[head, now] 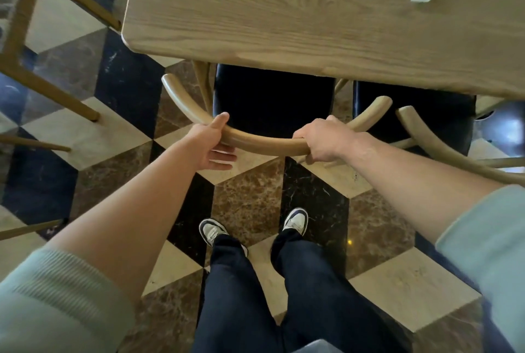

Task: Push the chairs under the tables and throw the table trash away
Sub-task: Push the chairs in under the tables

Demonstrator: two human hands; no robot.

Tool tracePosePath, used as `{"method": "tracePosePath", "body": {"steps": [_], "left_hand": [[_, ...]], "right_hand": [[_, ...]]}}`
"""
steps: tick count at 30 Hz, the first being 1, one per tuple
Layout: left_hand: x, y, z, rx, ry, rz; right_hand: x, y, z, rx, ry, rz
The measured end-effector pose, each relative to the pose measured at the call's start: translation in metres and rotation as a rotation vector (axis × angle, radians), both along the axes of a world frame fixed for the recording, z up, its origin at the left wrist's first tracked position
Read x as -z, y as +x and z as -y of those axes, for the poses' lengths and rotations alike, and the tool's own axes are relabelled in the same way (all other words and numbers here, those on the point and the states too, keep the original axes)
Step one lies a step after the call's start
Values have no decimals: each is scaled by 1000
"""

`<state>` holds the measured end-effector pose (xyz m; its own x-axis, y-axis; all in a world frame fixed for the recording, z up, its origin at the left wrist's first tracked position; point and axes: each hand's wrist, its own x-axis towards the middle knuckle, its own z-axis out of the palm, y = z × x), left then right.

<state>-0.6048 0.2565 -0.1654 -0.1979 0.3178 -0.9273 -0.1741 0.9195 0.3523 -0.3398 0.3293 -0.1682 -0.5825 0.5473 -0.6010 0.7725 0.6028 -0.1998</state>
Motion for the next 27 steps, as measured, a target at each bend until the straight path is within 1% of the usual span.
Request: {"method": "tracePosePath", "body": {"steps": [2,3,4,6,8,11,14,16,19,21,23,27], "left_hand": [[-2,-10,5,125,-3,-54],[-5,-16,8,165,1,-77],[-8,-24,11,189,11,-96],[-14,-43,19,181,38,-119],[-22,-68,25,135,43,-135],[-38,-126,43,111,58,-173],[-60,-203,72,96,67,-176],[-73,-259,99,7,75,-146],[-90,-330,145,-203,110,-186],[-99,-376,184,-302,143,-233],[-106,-412,215,-373,132,-281],[-117,-494,286,-506,92,-297]], "right_hand": [[-6,-9,-3,104,-201,-76],[-11,-17,-5,152,-267,-131],[-16,-27,-4,192,-290,-184],[-24,-55,5,251,-259,-271],[-28,-90,12,292,-176,-345],[-39,-160,22,261,-7,-433],[-56,-245,32,243,45,-484],[-69,-304,42,174,32,-454],[-82,-383,60,44,35,-405],[-90,-446,82,-17,-8,-442],[-96,-498,100,-70,-30,-468],[-104,-612,141,-224,-89,-464]]}}
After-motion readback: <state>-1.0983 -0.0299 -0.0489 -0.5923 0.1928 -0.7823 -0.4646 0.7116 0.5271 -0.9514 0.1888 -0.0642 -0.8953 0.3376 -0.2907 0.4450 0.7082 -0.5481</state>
